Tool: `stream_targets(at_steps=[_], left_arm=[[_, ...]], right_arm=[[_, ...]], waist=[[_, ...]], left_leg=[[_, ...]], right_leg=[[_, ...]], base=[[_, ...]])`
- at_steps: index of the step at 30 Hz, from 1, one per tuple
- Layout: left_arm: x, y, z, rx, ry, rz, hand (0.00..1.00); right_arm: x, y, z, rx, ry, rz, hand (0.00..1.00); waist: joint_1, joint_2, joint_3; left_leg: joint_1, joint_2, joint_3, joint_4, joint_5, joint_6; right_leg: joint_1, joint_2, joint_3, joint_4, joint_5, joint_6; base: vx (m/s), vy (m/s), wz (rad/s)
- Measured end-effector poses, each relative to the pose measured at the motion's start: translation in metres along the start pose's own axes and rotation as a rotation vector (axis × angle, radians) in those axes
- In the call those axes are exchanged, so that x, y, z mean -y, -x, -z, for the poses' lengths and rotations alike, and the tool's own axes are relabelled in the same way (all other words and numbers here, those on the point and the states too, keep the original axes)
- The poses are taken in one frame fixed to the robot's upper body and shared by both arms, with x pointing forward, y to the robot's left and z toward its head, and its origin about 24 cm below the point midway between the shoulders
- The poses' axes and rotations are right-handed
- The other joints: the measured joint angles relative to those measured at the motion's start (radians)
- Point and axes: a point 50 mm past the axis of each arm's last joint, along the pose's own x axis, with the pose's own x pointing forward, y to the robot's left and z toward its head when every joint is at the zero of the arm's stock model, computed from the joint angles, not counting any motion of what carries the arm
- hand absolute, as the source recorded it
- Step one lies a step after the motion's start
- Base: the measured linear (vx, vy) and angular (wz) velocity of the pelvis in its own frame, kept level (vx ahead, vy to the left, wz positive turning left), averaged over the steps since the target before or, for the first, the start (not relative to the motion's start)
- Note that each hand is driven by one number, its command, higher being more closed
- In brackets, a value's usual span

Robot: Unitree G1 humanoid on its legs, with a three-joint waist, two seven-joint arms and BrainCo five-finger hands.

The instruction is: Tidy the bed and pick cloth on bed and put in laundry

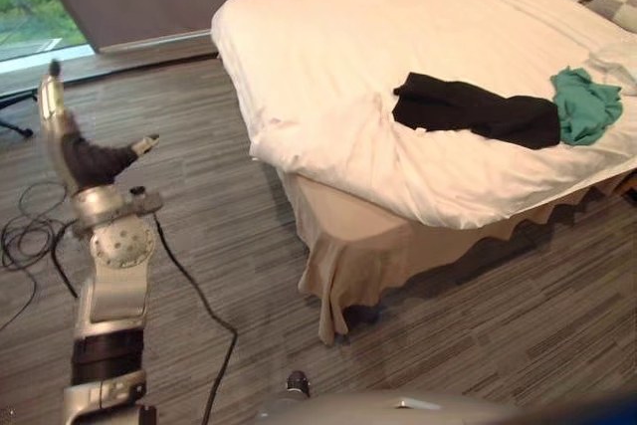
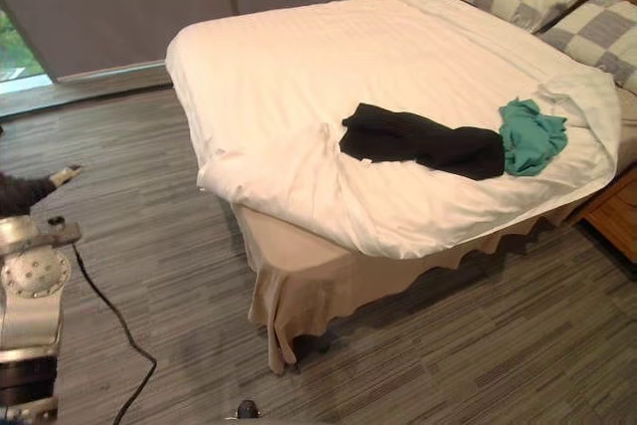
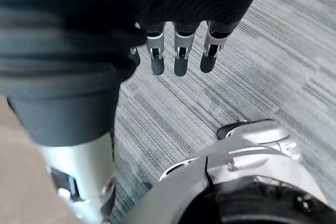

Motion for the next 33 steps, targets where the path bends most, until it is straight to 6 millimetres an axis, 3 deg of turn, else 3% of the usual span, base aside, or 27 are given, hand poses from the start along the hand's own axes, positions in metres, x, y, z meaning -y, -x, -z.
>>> stream_targets(at_steps=[3,7,11,14,23,28,33], left_arm=[[0.013,-0.032,-0.004,0.047,-0.147,0.071,0.00],[0.023,-0.073,-0.030,0.159,-0.306,0.126,0.00],[0.035,-0.092,-0.063,0.295,-0.422,0.163,0.00],[0.039,-0.103,-0.078,0.342,-0.478,0.167,0.00],[0.025,-0.133,-0.119,0.384,-0.487,0.083,0.00],[0.009,-0.149,-0.141,0.382,-0.458,0.008,0.00],[-0.012,-0.161,-0.166,0.392,-0.353,-0.083,0.00]], right_arm=[[0.003,-0.001,-0.004,0.009,-0.017,0.014,0.00],[0.004,-0.002,-0.009,0.023,-0.014,0.025,0.00],[0.007,-0.003,-0.010,0.026,-0.007,0.042,0.00],[0.005,-0.002,-0.010,0.031,-0.003,0.045,0.00],[-0.009,-0.001,-0.027,0.124,-0.013,0.011,0.00],[-0.016,0.001,-0.042,0.187,-0.028,-0.003,0.00],[-0.033,0.005,-0.085,0.343,-0.099,-0.044,0.00]], waist=[[-0.007,0.013,0.002],[-0.069,0.044,0.027],[-0.111,0.075,0.047],[-0.120,0.070,0.058],[-0.110,0.050,0.120],[-0.103,0.031,0.155],[-0.079,0.027,0.184]], left_leg=[[-0.050,0.011,0.022,0.000,0.011,-0.002],[-0.133,0.017,0.044,-0.006,0.044,0.003],[-0.203,0.046,0.078,-0.006,0.075,0.003],[-0.237,0.063,0.099,-0.006,0.087,0.001],[-0.343,0.070,0.119,-0.003,0.116,0.007],[-0.415,0.077,0.121,-0.002,0.154,-0.009],[-0.507,0.102,0.145,-0.005,0.162,-0.005]], right_leg=[[-0.069,0.012,0.042,-0.005,0.000,0.000],[-0.161,0.019,0.062,-0.016,-0.006,-0.007],[-0.259,0.046,0.109,0.007,0.003,-0.014],[-0.317,0.063,0.136,0.025,0.013,-0.018],[-0.446,0.066,0.156,0.062,0.022,-0.018],[-0.521,0.068,0.156,0.075,0.032,-0.023],[-0.629,0.091,0.177,0.072,0.069,-0.024]], base=[[-0.12,-0.023,-0.36],[-0.18,-0.042,-0.27],[-0.14,-0.028,-0.32],[-0.08,-0.023,-0.28],[-0.02,0.003,-0.05],[-0.02,-0.010,-0.01],[-0.06,0.001,-0.19]])
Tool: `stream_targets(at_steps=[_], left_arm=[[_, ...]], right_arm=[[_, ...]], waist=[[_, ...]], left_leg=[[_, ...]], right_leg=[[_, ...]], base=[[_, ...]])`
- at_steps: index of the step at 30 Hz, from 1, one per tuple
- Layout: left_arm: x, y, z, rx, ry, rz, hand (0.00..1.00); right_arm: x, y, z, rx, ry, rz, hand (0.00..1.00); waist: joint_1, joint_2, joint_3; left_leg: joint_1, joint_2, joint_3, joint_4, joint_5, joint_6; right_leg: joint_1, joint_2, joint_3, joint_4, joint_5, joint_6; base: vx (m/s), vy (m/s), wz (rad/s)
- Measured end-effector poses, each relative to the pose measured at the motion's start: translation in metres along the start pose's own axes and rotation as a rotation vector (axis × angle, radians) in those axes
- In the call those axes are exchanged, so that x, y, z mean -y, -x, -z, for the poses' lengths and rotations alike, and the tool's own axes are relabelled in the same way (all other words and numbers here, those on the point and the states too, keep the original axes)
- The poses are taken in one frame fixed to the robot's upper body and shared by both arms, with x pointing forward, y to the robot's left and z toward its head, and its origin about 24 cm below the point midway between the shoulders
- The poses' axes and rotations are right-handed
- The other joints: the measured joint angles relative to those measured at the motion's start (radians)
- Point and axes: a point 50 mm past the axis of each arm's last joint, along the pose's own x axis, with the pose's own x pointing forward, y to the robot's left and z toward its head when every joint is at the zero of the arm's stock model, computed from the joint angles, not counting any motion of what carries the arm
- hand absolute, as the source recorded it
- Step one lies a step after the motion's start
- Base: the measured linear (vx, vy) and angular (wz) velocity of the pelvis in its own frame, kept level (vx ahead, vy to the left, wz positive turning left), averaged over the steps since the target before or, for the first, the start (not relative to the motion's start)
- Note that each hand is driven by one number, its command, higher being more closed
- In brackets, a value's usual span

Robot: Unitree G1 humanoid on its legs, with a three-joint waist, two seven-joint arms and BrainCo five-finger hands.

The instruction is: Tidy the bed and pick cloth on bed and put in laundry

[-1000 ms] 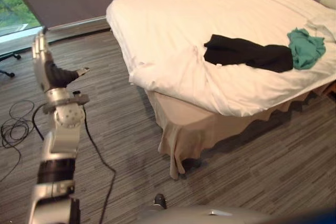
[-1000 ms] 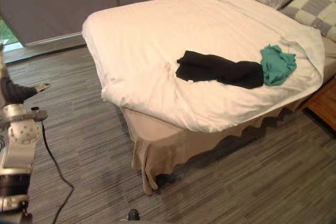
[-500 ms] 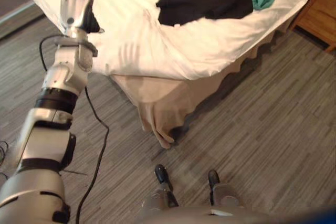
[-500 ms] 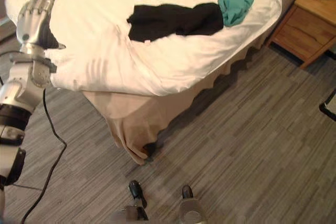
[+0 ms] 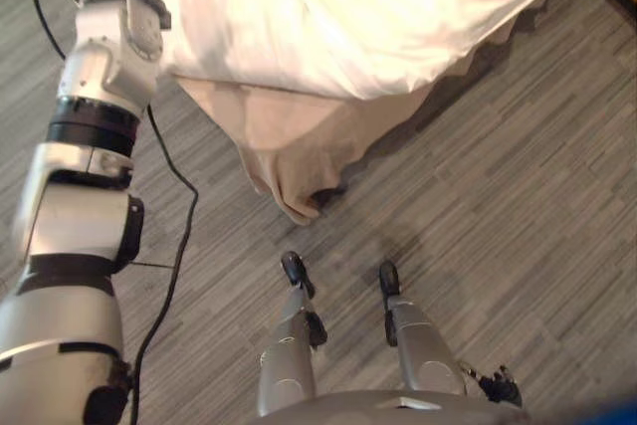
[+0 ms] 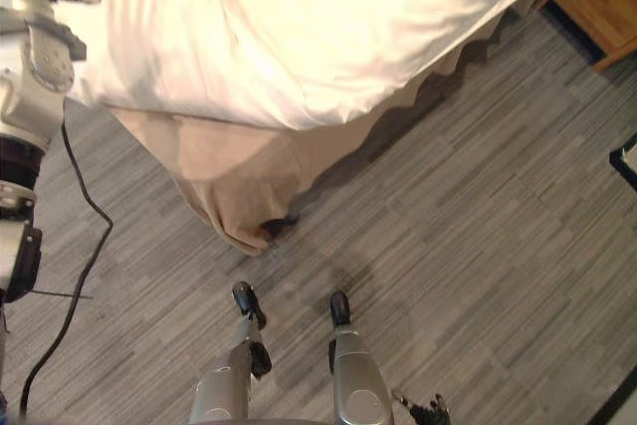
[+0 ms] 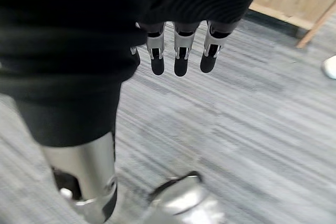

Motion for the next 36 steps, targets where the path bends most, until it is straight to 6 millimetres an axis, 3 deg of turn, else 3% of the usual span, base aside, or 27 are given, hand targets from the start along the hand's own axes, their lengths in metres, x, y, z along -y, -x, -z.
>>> stream_targets(at_steps=[5,12,13,17,24,28,30,32,36], left_arm=[[-0.029,-0.020,-0.009,-0.052,0.097,-0.128,0.00],[-0.047,-0.024,0.008,-0.164,0.224,-0.220,0.00],[-0.051,-0.024,0.016,-0.203,0.253,-0.233,1.00],[-0.052,-0.021,0.037,-0.306,0.360,-0.218,1.00],[-0.052,-0.021,0.049,-0.367,0.475,-0.207,1.00],[-0.039,-0.021,0.038,-0.346,0.488,-0.158,1.00],[-0.034,-0.022,0.030,-0.304,0.451,-0.122,1.00],[-0.028,-0.020,0.023,-0.258,0.410,-0.081,1.00],[0.010,0.003,0.011,-0.146,0.308,0.085,1.00]], right_arm=[[-0.026,-0.006,-0.048,0.176,-0.069,-0.054,0.00],[-0.035,-0.005,-0.064,0.242,-0.151,-0.078,0.00],[-0.039,-0.006,-0.069,0.245,-0.168,-0.087,0.00],[-0.058,-0.010,-0.084,0.252,-0.212,-0.130,0.00],[-0.060,-0.011,-0.080,0.226,-0.248,-0.129,0.00],[-0.057,-0.013,-0.075,0.194,-0.255,-0.133,0.00],[-0.056,-0.014,-0.073,0.188,-0.246,-0.136,0.00],[-0.055,-0.014,-0.075,0.190,-0.239,-0.147,0.00],[-0.050,-0.013,-0.063,0.144,-0.230,-0.138,0.00]], waist=[[0.002,-0.005,0.054],[0.001,-0.021,0.105],[0.000,-0.023,0.109],[0.001,-0.025,0.115],[-0.007,-0.025,0.121],[-0.011,-0.025,0.121],[-0.006,-0.025,0.121],[-0.003,-0.024,0.120],[-0.007,-0.024,0.120]], left_leg=[[-0.103,0.018,0.009,-0.001,-0.002,-0.010],[-0.178,0.007,0.034,0.000,0.016,0.004],[-0.192,0.010,0.037,-0.001,0.017,0.003],[-0.218,0.016,0.051,-0.001,0.043,-0.030],[-0.215,0.020,0.039,-0.001,0.104,-0.045],[-0.180,0.023,0.005,-0.002,0.115,-0.048],[-0.156,0.031,-0.002,-0.002,0.080,-0.050],[-0.127,0.037,-0.011,-0.002,0.012,-0.010],[-0.071,0.001,-0.032,-0.001,0.004,-0.011]], right_leg=[[-0.111,0.009,0.011,-0.007,0.038,0.005],[-0.200,0.000,0.039,-0.004,0.051,0.018],[-0.217,0.003,0.041,-0.002,0.052,0.018],[-0.252,0.008,0.054,0.003,0.054,0.016],[-0.244,0.010,0.054,0.001,0.058,0.011],[-0.191,0.012,0.029,-0.005,0.058,0.010],[-0.167,0.015,0.021,-0.010,0.058,0.010],[-0.142,0.024,0.018,-0.013,0.058,0.010],[-0.070,-0.012,-0.002,-0.014,0.044,0.020]], base=[[-0.09,0.022,-0.14],[-0.01,0.023,-0.09],[0.01,-0.016,-0.10],[0.03,-0.042,-0.08],[0.01,-0.047,0.03],[-0.02,-0.016,0.14],[-0.02,0.020,-0.08],[-0.02,0.101,-0.15],[0.00,0.102,0.30]])
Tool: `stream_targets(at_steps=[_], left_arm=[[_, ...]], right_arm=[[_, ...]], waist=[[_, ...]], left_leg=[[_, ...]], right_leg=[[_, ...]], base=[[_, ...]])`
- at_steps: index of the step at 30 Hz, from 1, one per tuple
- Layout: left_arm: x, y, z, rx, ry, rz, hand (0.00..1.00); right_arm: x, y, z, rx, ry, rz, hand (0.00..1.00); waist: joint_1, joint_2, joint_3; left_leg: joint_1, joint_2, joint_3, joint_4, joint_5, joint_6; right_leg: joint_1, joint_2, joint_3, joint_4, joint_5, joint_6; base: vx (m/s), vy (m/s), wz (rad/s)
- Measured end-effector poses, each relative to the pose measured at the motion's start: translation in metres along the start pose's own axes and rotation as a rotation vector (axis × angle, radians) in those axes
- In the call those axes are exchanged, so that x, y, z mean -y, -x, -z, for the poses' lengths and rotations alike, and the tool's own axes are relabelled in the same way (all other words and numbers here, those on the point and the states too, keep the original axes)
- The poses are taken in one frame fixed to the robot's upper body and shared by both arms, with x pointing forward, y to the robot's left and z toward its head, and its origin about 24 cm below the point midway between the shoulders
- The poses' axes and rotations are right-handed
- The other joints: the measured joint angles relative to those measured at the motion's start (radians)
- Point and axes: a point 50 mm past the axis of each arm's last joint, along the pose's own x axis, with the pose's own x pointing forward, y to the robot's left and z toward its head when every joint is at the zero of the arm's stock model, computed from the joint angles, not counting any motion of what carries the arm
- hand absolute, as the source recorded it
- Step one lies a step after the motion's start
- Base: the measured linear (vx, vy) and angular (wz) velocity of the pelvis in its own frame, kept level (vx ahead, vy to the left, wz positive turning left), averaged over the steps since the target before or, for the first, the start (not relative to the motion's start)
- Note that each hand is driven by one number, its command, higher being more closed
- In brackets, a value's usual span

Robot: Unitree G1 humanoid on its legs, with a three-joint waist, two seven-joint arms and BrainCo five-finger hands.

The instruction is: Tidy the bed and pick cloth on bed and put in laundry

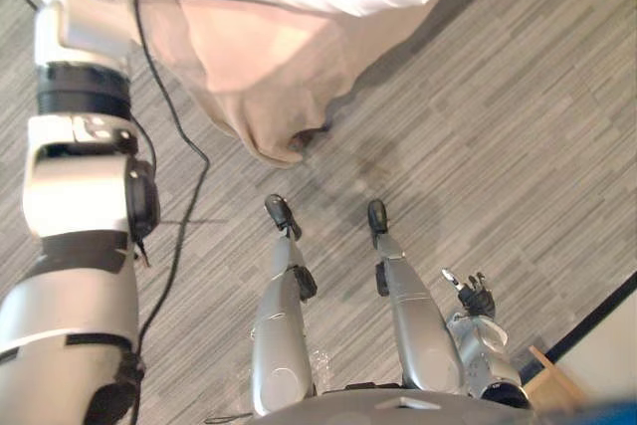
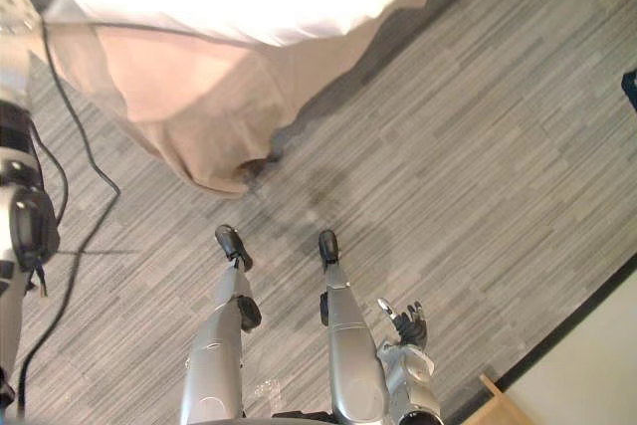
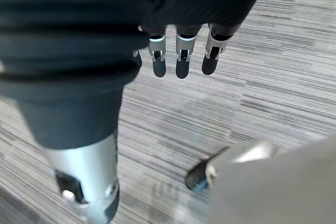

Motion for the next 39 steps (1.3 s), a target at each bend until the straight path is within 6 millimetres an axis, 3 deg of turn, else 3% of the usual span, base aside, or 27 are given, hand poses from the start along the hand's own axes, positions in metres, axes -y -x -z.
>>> stream_targets(at_steps=[7,10,13,14,15,17,21,24,27,28,29,30,33,39], left_arm=[[0.072,0.067,0.033,0.041,-0.142,0.319,1.00],[0.095,0.106,0.051,0.036,-0.169,0.446,1.00],[0.114,0.159,0.069,0.028,-0.169,0.579,1.00],[0.118,0.183,0.077,0.013,-0.163,0.633,0.00],[0.120,0.196,0.081,0.004,-0.159,0.657,0.00],[0.126,0.240,0.088,-0.036,-0.107,0.735,0.00],[0.130,0.278,0.096,-0.166,-0.024,0.742,0.00],[0.133,0.318,0.104,-0.279,0.016,0.806,0.00],[0.139,0.389,0.107,-0.476,0.094,0.950,0.00],[0.141,0.423,0.107,-0.570,0.115,1.023,0.00],[0.141,0.438,0.107,-0.615,0.124,1.057,0.00],[0.141,0.466,0.107,-0.703,0.132,1.119,0.00],[0.129,0.532,0.116,-0.986,0.087,1.229,0.00],[0.095,0.585,0.127,-1.265,-0.005,1.280,0.00]], right_arm=[[0.010,0.003,0.011,-0.050,0.059,-0.008,0.00],[0.016,0.007,0.020,-0.084,0.105,-0.008,0.00],[0.030,0.013,0.030,-0.121,0.129,0.026,0.00],[0.037,0.016,0.036,-0.141,0.137,0.043,0.00],[0.040,0.018,0.039,-0.155,0.144,0.050,0.00],[0.050,0.022,0.048,-0.196,0.187,0.066,0.00],[0.059,0.022,0.051,-0.225,0.303,0.058,0.00],[0.068,0.027,0.063,-0.299,0.387,0.061,0.00],[0.078,0.029,0.067,-0.336,0.414,0.079,0.00],[0.079,0.030,0.069,-0.348,0.420,0.080,0.00],[0.080,0.030,0.069,-0.351,0.419,0.082,0.00],[0.081,0.030,0.069,-0.354,0.417,0.085,0.00],[0.079,0.029,0.069,-0.357,0.434,0.066,0.00],[0.082,0.032,0.075,-0.387,0.421,0.066,0.00]], waist=[[0.034,0.000,-0.026],[0.037,0.001,-0.044],[0.038,0.000,-0.081],[0.040,-0.001,-0.105],[0.042,0.000,-0.122],[0.062,0.001,-0.173],[0.062,0.010,-0.210],[0.061,0.015,-0.231],[0.063,0.019,-0.240],[0.064,0.019,-0.255],[0.066,0.017,-0.262],[0.078,0.014,-0.264],[0.097,0.002,-0.270],[0.095,-0.004,-0.277]], left_leg=[[0.136,-0.029,-0.014,0.000,-0.048,0.012],[0.191,-0.050,-0.021,0.001,-0.046,0.021],[0.250,-0.072,-0.021,0.006,-0.044,0.022],[0.273,-0.077,-0.023,0.006,-0.044,0.022],[0.281,-0.078,-0.024,0.006,-0.044,0.022],[0.317,-0.076,-0.031,0.003,-0.050,0.015],[0.372,-0.066,-0.064,0.000,-0.068,0.003],[0.412,-0.059,-0.090,0.000,-0.078,0.000],[0.452,-0.066,-0.121,0.000,-0.088,-0.006],[0.453,-0.069,-0.140,0.000,-0.089,-0.007],[0.454,-0.070,-0.146,0.000,-0.090,-0.007],[0.461,-0.072,-0.159,0.000,-0.090,-0.008],[0.490,-0.080,-0.189,0.000,-0.092,-0.010],[0.526,-0.090,-0.197,-0.001,-0.098,-0.006]], right_leg=[[0.154,-0.032,-0.037,0.009,-0.040,0.001],[0.218,-0.054,-0.050,0.010,-0.063,0.008],[0.296,-0.075,-0.079,0.005,-0.089,0.013],[0.331,-0.079,-0.091,-0.002,-0.099,0.013],[0.344,-0.080,-0.100,-0.006,-0.101,0.012],[0.398,-0.075,-0.112,-0.030,-0.109,0.006],[0.474,-0.056,-0.137,-0.057,-0.115,-0.004],[0.523,-0.046,-0.157,-0.071,-0.125,-0.013],[0.585,-0.048,-0.187,-0.080,-0.142,-0.012],[0.600,-0.048,-0.204,-0.086,-0.147,-0.012],[0.605,-0.048,-0.211,-0.089,-0.148,-0.013],[0.623,-0.046,-0.218,-0.094,-0.150,-0.014],[0.675,-0.047,-0.248,-0.105,-0.157,-0.011],[0.713,-0.053,-0.255,-0.103,-0.169,-0.003]], base=[[0.04,0.028,0.20],[0.07,0.036,0.22],[0.09,-0.002,0.30],[0.09,-0.026,0.35],[0.07,-0.039,0.30],[0.06,-0.063,0.13],[0.02,-0.070,0.09],[0.03,-0.074,0.13],[0.05,-0.055,0.30],[0.05,-0.046,0.39],[0.05,-0.043,0.41],[0.04,-0.034,0.27],[0.03,-0.029,0.30],[-0.01,0.000,0.07]])
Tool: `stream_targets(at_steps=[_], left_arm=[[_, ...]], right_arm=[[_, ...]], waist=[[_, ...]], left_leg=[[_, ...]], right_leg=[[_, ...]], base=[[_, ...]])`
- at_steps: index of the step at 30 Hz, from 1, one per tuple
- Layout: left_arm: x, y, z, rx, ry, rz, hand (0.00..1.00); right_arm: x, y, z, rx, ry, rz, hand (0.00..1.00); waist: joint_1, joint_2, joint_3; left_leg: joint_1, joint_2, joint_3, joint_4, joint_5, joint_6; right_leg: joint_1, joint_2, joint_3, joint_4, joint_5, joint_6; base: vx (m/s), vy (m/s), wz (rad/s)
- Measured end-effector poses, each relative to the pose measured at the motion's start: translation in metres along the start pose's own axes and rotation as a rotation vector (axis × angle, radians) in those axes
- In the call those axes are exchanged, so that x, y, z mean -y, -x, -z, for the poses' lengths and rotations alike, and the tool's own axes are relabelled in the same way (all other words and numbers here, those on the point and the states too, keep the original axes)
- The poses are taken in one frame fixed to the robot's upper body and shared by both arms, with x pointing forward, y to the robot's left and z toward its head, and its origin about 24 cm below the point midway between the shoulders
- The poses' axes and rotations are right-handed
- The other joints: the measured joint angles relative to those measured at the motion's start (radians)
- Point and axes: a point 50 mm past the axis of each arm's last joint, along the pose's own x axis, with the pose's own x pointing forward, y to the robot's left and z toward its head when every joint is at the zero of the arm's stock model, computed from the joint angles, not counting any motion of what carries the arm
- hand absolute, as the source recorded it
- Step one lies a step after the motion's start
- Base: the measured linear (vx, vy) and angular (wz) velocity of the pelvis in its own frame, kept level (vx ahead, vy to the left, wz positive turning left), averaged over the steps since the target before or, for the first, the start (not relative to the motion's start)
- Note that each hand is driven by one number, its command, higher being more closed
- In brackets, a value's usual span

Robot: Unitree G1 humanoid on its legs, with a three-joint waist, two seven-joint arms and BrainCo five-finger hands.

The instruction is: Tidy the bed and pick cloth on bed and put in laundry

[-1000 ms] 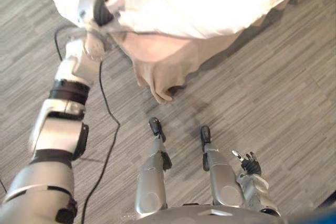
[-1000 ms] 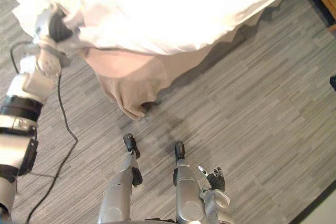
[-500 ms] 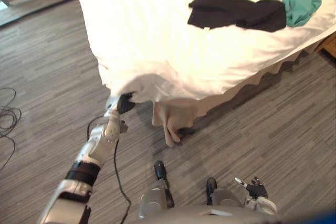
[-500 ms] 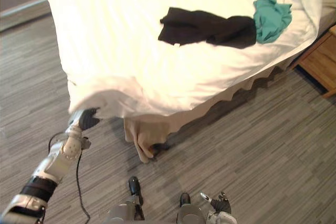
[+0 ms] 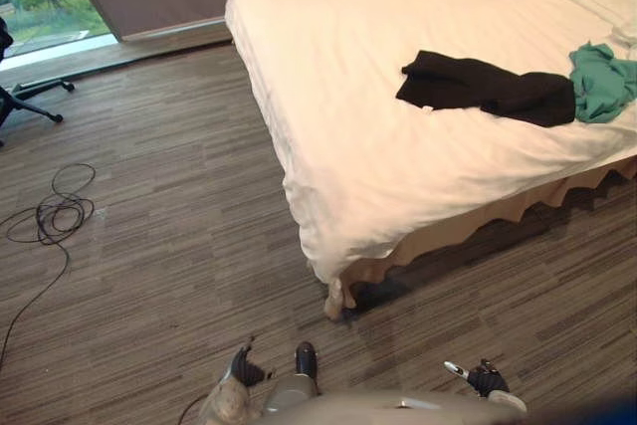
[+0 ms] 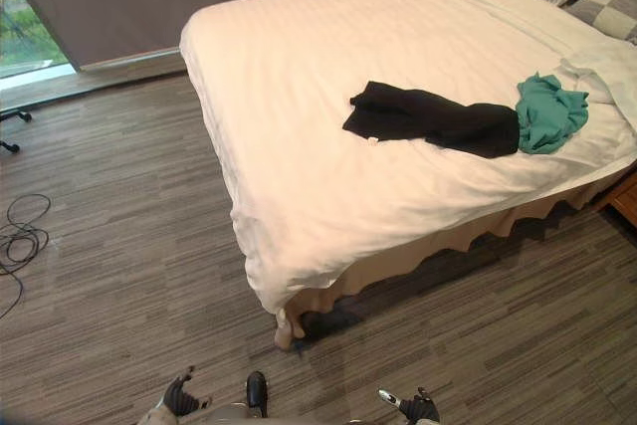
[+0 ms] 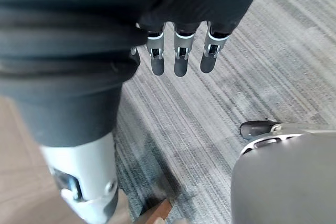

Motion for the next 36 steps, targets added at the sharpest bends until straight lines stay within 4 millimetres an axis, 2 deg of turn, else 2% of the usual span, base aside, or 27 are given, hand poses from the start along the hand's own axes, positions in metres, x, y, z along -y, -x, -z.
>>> stream_targets(at_steps=[2,6,10,11,12,13,14,15,16,17,18,19,20,21,23,26,27,29,31,32,34,36], left_arm=[[0.005,0.004,0.017,-0.083,0.053,0.014,0.00],[0.009,0.010,0.036,-0.163,0.070,0.031,0.00],[0.009,0.011,0.039,-0.186,0.084,0.035,0.00],[0.011,0.011,0.038,-0.182,0.090,0.041,0.00],[0.012,0.011,0.036,-0.177,0.090,0.046,0.00],[0.014,0.010,0.034,-0.168,0.081,0.053,0.00],[0.013,0.010,0.032,-0.158,0.069,0.053,0.00],[0.011,0.009,0.029,-0.138,0.052,0.048,0.00],[0.011,0.009,0.027,-0.128,0.049,0.045,0.00],[0.012,0.008,0.022,-0.108,0.026,0.051,0.00],[0.012,0.008,0.021,-0.097,0.030,0.055,0.00],[0.013,0.008,0.020,-0.091,0.030,0.055,0.00],[0.011,0.008,0.020,-0.086,0.035,0.043,0.00],[0.006,0.007,0.021,-0.083,0.025,0.033,0.00],[0.003,0.006,0.016,-0.054,0.008,0.021,0.00],[0.002,0.005,0.010,-0.031,0.021,-0.002,0.00],[0.001,0.005,0.008,-0.024,0.024,-0.011,0.00],[-0.001,0.005,0.002,0.000,0.043,-0.027,0.00],[-0.004,0.004,-0.003,0.020,0.050,-0.046,0.00],[-0.007,0.004,-0.009,0.043,0.065,-0.061,0.00],[-0.010,0.004,-0.015,0.066,0.091,-0.082,0.00],[-0.016,0.003,-0.020,0.078,0.139,-0.125,0.00]], right_arm=[[0.002,0.002,0.012,-0.040,-0.056,0.017,0.00],[0.009,0.007,0.031,-0.106,-0.171,0.054,0.00],[0.023,0.005,0.024,-0.087,-0.239,0.106,0.00],[0.040,0.002,0.008,-0.035,-0.249,0.149,0.00],[0.048,0.001,-0.003,-0.003,-0.255,0.172,0.00],[0.067,-0.002,-0.031,0.079,-0.246,0.219,1.00],[0.082,-0.003,-0.058,0.157,-0.241,0.256,1.00],[0.103,-0.001,-0.099,0.263,-0.219,0.303,1.00],[0.113,0.002,-0.119,0.319,-0.201,0.329,1.00],[0.130,0.013,-0.161,0.440,-0.144,0.375,1.00],[0.131,0.026,-0.199,0.573,-0.057,0.391,1.00],[0.126,0.033,-0.216,0.643,-0.018,0.387,1.00],[0.106,0.046,-0.243,0.774,0.016,0.349,1.00],[0.095,0.052,-0.254,0.834,0.031,0.334,1.00],[0.040,0.068,-0.280,0.981,0.083,0.211,1.00],[-0.010,0.090,-0.305,1.114,0.139,0.072,1.00],[-0.019,0.096,-0.312,1.144,0.141,0.049,1.00],[-0.044,0.126,-0.339,1.287,0.165,-0.024,1.00],[-0.061,0.150,-0.358,1.388,0.175,-0.071,1.00],[-0.074,0.175,-0.376,1.485,0.178,-0.113,1.00],[-0.087,0.201,-0.392,1.572,0.178,-0.153,1.00],[-0.099,0.242,-0.413,1.698,0.138,-0.225,1.00]], waist=[[-0.003,-0.005,-0.002],[-0.002,-0.019,-0.021],[-0.003,-0.026,-0.021],[-0.004,-0.025,-0.022],[-0.004,-0.025,-0.022],[-0.004,-0.027,-0.021],[-0.004,-0.030,-0.019],[-0.005,-0.034,-0.017],[-0.005,-0.034,-0.017],[-0.005,-0.033,-0.017],[-0.004,-0.034,-0.017],[-0.005,-0.034,-0.016],[-0.005,-0.049,-0.007],[-0.004,-0.047,-0.006],[0.000,-0.061,0.003],[0.025,-0.062,0.012],[0.030,-0.063,0.016],[0.077,-0.060,0.042],[0.090,-0.064,0.062],[0.120,-0.059,0.095],[0.144,-0.061,0.126],[0.182,-0.059,0.176]], left_leg=[[0.007,-0.004,-0.002,0.000,-0.009,0.004],[0.010,-0.016,0.007,0.000,-0.021,0.004],[0.012,-0.030,0.008,0.000,-0.026,0.013],[0.013,-0.040,0.009,0.000,-0.030,0.020],[0.013,-0.044,0.008,0.000,-0.031,0.021],[0.013,-0.052,0.007,0.000,-0.034,0.026],[0.013,-0.057,0.007,0.000,-0.036,0.029],[0.011,-0.064,0.002,0.000,-0.039,0.032],[0.009,-0.067,-0.002,0.000,-0.040,0.032],[0.003,-0.071,-0.015,0.000,-0.044,0.034],[-0.003,-0.082,-0.022,0.000,-0.046,0.038],[-0.004,-0.083,-0.025,0.000,-0.046,0.038],[-0.006,-0.083,-0.035,0.000,-0.044,0.037],[-0.007,-0.083,-0.043,0.000,-0.043,0.039],[-0.015,-0.082,-0.067,0.000,-0.038,0.044],[-0.041,-0.094,-0.123,0.001,-0.031,0.051],[-0.047,-0.098,-0.136,0.001,-0.026,0.054],[-0.064,-0.107,-0.181,0.007,-0.017,0.060],[-0.088,-0.105,-0.218,0.008,-0.001,0.061],[-0.106,-0.102,-0.247,0.008,0.013,0.065],[-0.128,-0.099,-0.276,0.008,0.028,0.064],[-0.164,-0.093,-0.323,0.008,0.041,0.054]], right_leg=[[0.008,-0.006,0.000,0.001,-0.005,0.004],[0.009,-0.014,0.003,0.003,-0.008,0.010],[0.010,-0.028,0.008,0.004,-0.007,0.017],[0.010,-0.038,0.008,0.005,-0.008,0.025],[0.010,-0.041,0.008,0.006,-0.007,0.027],[0.010,-0.049,0.007,0.006,-0.007,0.032],[0.010,-0.054,0.006,0.007,-0.007,0.034],[0.010,-0.061,0.002,0.009,-0.006,0.039],[0.010,-0.064,-0.001,0.009,-0.006,0.040],[0.009,-0.070,-0.009,0.009,-0.006,0.041],[0.006,-0.073,-0.015,0.007,-0.006,0.041],[0.006,-0.073,-0.016,0.006,-0.006,0.041],[0.007,-0.070,-0.019,0.005,-0.006,0.041],[0.009,-0.069,-0.024,0.006,-0.006,0.041],[0.011,-0.064,-0.047,0.013,-0.006,0.041],[0.008,-0.064,-0.090,0.026,-0.001,0.045],[0.009,-0.063,-0.101,0.027,-0.001,0.045],[0.011,-0.063,-0.133,0.037,0.004,0.045],[0.003,-0.060,-0.159,0.042,0.007,0.042],[0.001,-0.047,-0.180,0.042,0.018,0.026],[-0.010,-0.036,-0.200,0.051,0.025,0.024],[-0.030,-0.024,-0.237,0.062,0.023,0.022]], base=[[-0.01,0.011,0.02],[0.01,0.007,0.00],[0.04,0.036,-0.03],[0.04,0.053,0.00],[0.04,0.067,0.02],[0.03,0.058,0.02],[0.03,0.071,0.05],[0.01,0.051,0.09],[0.01,0.030,0.19],[0.02,0.054,0.23],[0.03,0.048,0.20],[0.03,0.045,0.12],[0.02,-0.012,0.08],[0.03,-0.029,0.19],[0.04,-0.030,0.30],[0.06,0.018,0.57],[0.06,0.039,0.61],[0.06,0.026,0.63],[0.02,-0.004,0.66],[-0.01,-0.010,0.74],[-0.02,-0.003,0.62],[-0.05,-0.015,0.57]])
